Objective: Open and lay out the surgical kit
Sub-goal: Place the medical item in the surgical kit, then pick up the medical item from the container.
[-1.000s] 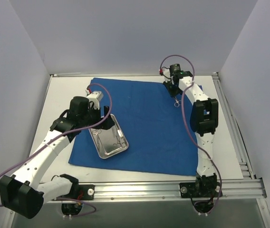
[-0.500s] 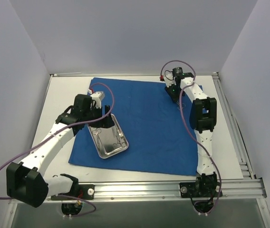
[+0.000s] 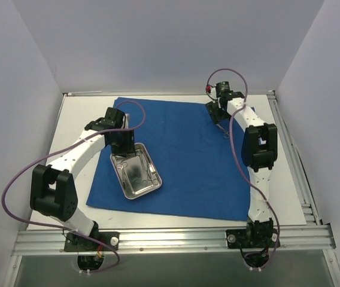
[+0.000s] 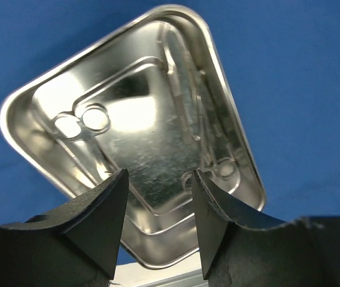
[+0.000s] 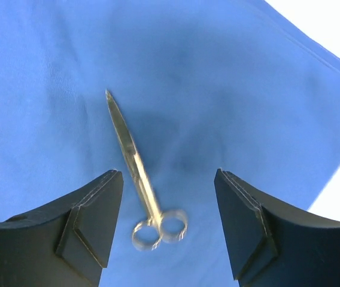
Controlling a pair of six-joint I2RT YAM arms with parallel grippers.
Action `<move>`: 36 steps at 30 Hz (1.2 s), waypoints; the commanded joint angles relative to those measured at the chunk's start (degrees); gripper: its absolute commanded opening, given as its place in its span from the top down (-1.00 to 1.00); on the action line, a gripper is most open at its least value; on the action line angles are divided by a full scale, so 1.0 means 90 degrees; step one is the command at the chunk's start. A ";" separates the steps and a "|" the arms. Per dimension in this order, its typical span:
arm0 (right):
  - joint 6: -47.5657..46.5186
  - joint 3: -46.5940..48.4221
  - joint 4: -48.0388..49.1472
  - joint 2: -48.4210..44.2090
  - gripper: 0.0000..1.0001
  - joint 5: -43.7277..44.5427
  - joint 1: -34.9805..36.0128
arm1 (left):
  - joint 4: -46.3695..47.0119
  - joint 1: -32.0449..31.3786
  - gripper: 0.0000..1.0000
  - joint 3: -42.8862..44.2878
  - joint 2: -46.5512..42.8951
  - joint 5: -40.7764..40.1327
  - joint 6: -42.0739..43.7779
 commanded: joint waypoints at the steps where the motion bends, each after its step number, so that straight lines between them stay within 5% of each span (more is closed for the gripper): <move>1: 0.1391 -0.0774 0.0758 -0.1456 -0.27 0.1490 0.0694 | -0.0964 -0.0017 -0.10 0.0629 0.0273 -0.1055 -0.0357; 7: 0.3073 -0.2006 0.0965 -0.2910 -0.20 0.1738 0.1613 | -0.1366 -0.0075 -0.07 0.0894 0.0820 -0.1829 -0.0659; 11: 0.3454 -0.3441 0.1483 -0.4082 -0.18 0.1114 0.2093 | -0.1512 -0.0192 0.00 0.1089 0.1346 -0.2248 -0.0963; 20: 0.3447 -0.4273 0.1913 -0.5655 -0.15 0.0322 0.2260 | -0.1941 -0.0681 0.03 0.0894 0.1767 -0.2610 -0.2300; 36: 0.3222 -0.4870 0.2197 -0.6321 -0.14 0.0155 0.2260 | -0.2187 -0.0662 0.00 0.1148 0.2471 -0.2865 -0.2536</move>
